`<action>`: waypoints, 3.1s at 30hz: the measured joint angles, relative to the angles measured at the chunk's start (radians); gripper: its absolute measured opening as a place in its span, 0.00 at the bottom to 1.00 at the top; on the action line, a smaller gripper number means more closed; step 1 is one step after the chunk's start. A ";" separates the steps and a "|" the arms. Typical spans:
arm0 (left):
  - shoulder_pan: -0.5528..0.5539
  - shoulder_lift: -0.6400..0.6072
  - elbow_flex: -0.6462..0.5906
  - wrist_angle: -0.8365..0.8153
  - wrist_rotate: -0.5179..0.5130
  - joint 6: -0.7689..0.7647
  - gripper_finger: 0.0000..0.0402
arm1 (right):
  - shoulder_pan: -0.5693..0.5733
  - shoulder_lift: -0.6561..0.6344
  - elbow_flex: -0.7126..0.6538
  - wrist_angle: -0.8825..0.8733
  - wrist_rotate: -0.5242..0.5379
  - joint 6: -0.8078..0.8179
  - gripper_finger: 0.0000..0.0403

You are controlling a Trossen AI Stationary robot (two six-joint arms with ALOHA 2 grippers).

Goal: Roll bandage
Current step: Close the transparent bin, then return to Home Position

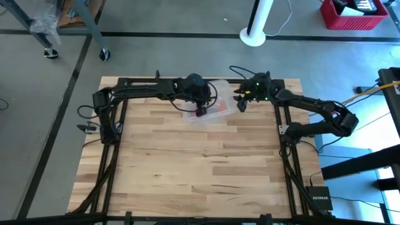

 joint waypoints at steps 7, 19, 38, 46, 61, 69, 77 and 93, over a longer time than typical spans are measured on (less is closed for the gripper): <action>0.002 0.029 -0.001 0.042 0.000 0.115 0.15 | 0.000 -0.040 0.000 -0.016 0.007 -0.001 0.45; 0.003 0.023 0.000 0.059 -0.004 0.103 0.47 | 0.001 -0.109 0.036 -0.098 0.108 -0.024 0.45; 0.033 -0.225 -0.002 -0.359 -0.243 0.033 0.51 | 0.067 0.144 0.069 0.304 0.208 -0.006 0.45; 0.088 -0.225 -0.196 -0.196 -0.223 -0.019 0.51 | 0.066 0.161 0.073 0.299 0.220 -0.005 0.45; 0.185 -0.245 -0.278 0.053 -0.230 0.105 0.51 | 0.066 0.154 0.113 0.277 0.269 -0.029 0.45; 0.114 -0.392 -0.221 0.047 -0.229 0.091 0.51 | 0.066 0.054 0.332 -0.031 0.245 -0.027 0.45; -0.072 -0.538 -0.300 0.010 -0.230 0.065 0.34 | 0.123 -0.111 0.358 -0.194 0.070 0.049 0.35; -0.210 -1.068 -0.795 0.248 -0.135 -0.127 0.02 | 0.251 -0.577 -0.073 -0.075 0.024 0.137 0.05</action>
